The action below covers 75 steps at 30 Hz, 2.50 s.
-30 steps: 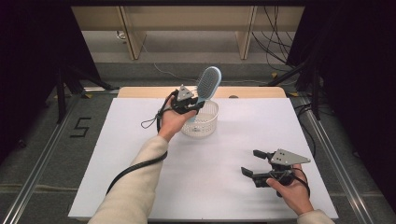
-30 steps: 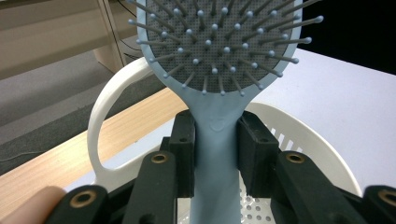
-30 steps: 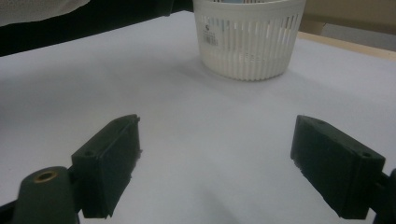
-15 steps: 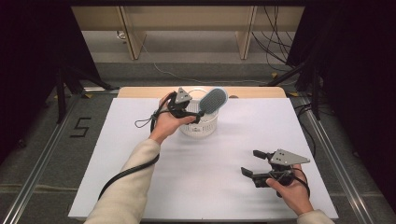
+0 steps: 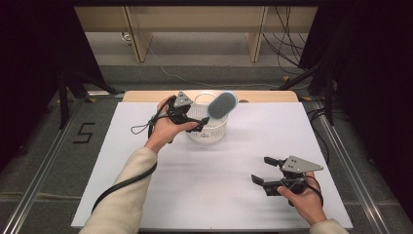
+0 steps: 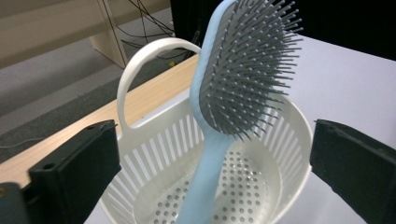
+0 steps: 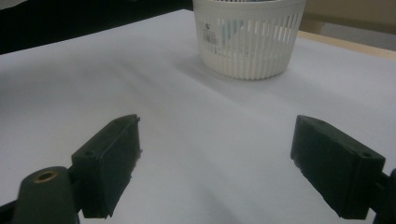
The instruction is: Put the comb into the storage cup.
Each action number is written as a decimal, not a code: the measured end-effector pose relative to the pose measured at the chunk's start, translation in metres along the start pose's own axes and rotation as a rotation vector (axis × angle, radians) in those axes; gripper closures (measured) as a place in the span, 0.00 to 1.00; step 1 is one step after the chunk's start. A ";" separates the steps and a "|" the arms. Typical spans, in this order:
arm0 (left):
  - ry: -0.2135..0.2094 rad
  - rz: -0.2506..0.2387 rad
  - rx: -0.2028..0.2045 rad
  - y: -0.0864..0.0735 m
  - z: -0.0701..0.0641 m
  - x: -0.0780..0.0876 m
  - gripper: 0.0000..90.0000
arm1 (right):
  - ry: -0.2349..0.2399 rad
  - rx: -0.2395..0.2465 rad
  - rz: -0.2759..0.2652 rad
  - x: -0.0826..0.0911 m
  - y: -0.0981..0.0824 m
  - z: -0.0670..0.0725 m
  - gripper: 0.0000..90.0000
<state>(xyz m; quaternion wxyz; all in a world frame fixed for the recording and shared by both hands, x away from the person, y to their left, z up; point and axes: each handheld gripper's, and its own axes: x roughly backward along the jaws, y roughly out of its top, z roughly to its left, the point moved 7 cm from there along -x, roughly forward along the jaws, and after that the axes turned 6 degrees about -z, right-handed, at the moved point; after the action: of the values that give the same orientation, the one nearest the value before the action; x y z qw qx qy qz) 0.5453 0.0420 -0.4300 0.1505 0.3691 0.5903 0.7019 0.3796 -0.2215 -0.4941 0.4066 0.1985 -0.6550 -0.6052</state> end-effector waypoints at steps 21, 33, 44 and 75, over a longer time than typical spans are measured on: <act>0.020 0.007 0.016 -0.013 0.004 0.031 0.00 | -0.003 0.001 0.002 0.000 0.000 0.000 0.18; 0.017 0.018 0.034 -0.023 0.006 0.049 0.00 | -0.002 -0.004 -0.008 0.000 0.001 0.001 0.18; 0.027 0.012 0.063 -0.032 0.007 0.065 0.00 | -0.002 -0.007 -0.010 0.000 0.001 0.001 0.18; 0.028 0.025 0.068 -0.059 -0.003 0.093 0.00 | -0.002 -0.007 -0.015 0.001 0.003 0.001 0.18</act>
<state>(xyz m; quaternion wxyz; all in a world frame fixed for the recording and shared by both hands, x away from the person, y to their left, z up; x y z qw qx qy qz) 0.4660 0.1152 -0.4542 0.1207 0.3714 0.6112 0.6884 0.3792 -0.2210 -0.4914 0.4020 0.2012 -0.6518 -0.6107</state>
